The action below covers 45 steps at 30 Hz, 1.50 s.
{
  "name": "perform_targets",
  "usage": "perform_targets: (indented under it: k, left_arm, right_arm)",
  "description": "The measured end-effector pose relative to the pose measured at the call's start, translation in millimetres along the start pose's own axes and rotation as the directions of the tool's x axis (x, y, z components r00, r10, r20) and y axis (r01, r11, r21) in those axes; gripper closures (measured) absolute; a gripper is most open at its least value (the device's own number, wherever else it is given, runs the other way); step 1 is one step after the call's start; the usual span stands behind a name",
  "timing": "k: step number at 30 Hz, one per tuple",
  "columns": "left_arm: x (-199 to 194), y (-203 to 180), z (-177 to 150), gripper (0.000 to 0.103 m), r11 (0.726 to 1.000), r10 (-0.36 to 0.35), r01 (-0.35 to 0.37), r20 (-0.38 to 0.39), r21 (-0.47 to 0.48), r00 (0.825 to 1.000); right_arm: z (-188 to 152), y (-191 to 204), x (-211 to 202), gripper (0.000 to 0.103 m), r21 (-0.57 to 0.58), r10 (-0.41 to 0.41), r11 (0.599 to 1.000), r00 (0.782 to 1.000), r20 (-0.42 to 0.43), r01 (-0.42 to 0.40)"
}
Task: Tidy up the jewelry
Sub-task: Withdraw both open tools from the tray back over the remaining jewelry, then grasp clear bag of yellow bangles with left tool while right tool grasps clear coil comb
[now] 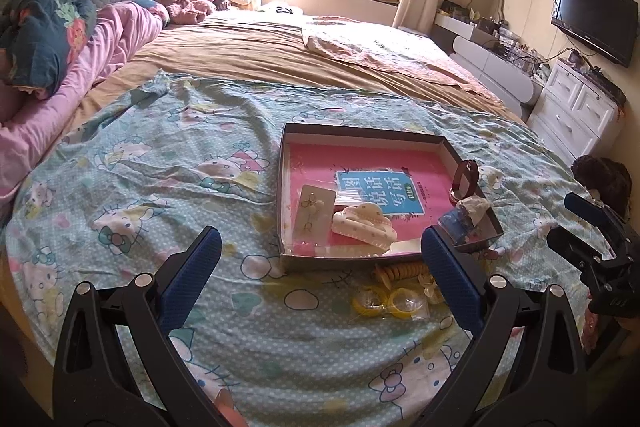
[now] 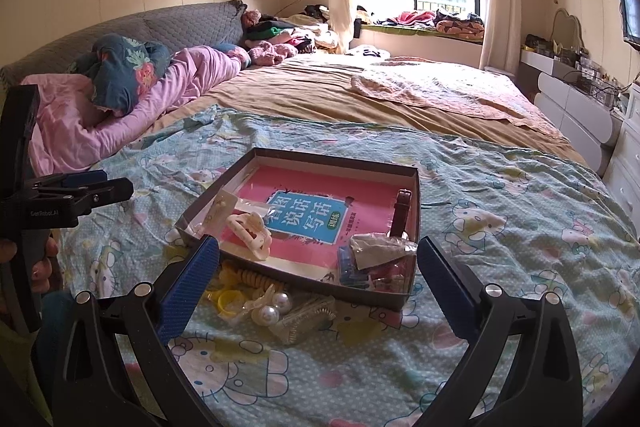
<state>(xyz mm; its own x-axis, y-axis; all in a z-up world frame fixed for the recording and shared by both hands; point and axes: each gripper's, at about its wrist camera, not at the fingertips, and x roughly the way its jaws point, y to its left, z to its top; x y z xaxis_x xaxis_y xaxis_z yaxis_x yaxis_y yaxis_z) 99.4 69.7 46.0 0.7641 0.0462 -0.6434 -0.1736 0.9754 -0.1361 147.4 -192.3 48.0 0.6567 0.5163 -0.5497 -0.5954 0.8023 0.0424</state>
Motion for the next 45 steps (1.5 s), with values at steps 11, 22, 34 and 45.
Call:
perform_targets:
  k: [11, 22, 34, 45]
  left_arm:
    - [3, -10, -21, 0.009, 0.999, -0.004, 0.006, -0.041, 0.042, 0.999]
    - [23, -21, -41, 0.009, 0.996, -0.007, 0.017, -0.113, 0.087, 0.994]
    - [53, -36, -67, 0.009, 0.990, -0.029, 0.058, -0.214, 0.132, 0.976]
    - [67, -52, -78, 0.010, 0.982, -0.029, 0.075, -0.256, 0.171, 0.966]
  right_arm:
    - [-21, 5, 0, 0.004, -0.017, -0.003, 1.000, 0.998, -0.068, 0.002]
    - [-43, 8, 12, 0.004, -0.030, 0.008, 0.999, 0.991, -0.133, -0.012]
    - [-69, -3, 32, 0.004, -0.012, 0.012, 1.000, 0.978, -0.209, -0.015]
    - [-81, -19, 54, 0.004, -0.003, 0.001, 1.000, 0.969, -0.246, -0.002]
